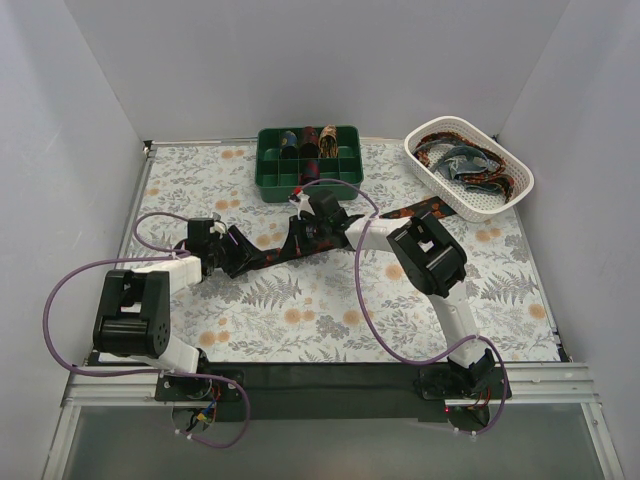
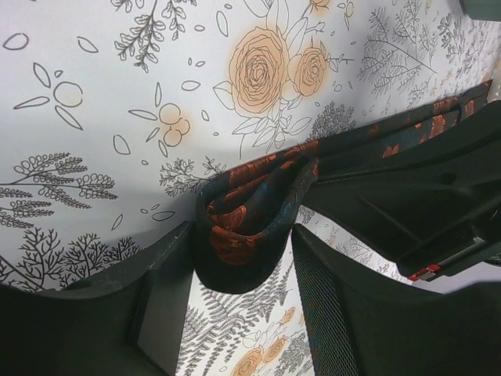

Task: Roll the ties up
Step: Roll the tie

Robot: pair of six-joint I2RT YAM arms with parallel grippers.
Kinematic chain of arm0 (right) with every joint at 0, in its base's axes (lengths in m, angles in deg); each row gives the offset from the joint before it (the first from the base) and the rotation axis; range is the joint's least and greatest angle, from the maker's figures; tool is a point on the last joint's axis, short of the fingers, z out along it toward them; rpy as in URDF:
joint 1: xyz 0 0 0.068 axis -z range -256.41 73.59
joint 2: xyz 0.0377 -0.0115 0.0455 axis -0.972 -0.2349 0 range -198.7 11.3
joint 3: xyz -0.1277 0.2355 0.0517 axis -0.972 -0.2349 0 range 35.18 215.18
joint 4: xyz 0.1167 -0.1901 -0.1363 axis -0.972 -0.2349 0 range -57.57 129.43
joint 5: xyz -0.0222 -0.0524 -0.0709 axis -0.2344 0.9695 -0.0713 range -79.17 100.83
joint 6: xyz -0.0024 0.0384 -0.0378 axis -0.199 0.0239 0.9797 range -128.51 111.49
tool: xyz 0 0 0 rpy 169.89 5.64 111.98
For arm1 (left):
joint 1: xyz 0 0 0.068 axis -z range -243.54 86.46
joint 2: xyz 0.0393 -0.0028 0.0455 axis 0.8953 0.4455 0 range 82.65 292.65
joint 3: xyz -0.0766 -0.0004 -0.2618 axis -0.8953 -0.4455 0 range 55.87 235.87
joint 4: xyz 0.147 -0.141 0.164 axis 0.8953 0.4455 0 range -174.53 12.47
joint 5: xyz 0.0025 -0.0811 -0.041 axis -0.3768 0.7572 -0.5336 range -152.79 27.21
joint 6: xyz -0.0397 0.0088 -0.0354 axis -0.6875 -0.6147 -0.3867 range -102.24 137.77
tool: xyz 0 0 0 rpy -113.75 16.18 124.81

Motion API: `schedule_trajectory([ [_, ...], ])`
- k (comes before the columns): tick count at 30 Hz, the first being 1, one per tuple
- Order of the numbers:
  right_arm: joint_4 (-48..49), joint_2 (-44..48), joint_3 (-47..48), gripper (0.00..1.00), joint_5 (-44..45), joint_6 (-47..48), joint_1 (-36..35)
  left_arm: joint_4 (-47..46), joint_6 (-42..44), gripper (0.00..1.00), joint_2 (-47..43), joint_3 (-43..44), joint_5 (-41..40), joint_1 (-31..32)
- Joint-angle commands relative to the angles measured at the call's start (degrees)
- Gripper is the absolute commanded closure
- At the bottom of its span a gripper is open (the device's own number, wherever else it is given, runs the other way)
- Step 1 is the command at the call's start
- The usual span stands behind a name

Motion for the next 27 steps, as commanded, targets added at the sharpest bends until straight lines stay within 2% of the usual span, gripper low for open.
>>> schedule_trajectory([
  [1, -2.0, -1.0, 2.6, 0.99, -1.2, 1.1, -0.8, -1.7, 0.1, 0.51, 0.2, -1.5, 0.6, 0.0],
  [19, -2.0, -2.8, 5.5, 0.99, -2.6, 0.0, -2.3, -2.7, 1.1, 0.52, 0.6, -2.0, 0.7, 0.0],
  [23, -2.0, -3.1, 5.7, 0.99, -2.4, -0.1, -2.3, -2.6, 1.5, 0.56, 0.9, -2.1, 0.6, -0.1],
  [27, -2.0, -3.5, 6.1, 0.99, -2.6, -0.1, -2.3, -2.6, 1.7, 0.64, 1.1, -2.1, 0.6, 0.0],
])
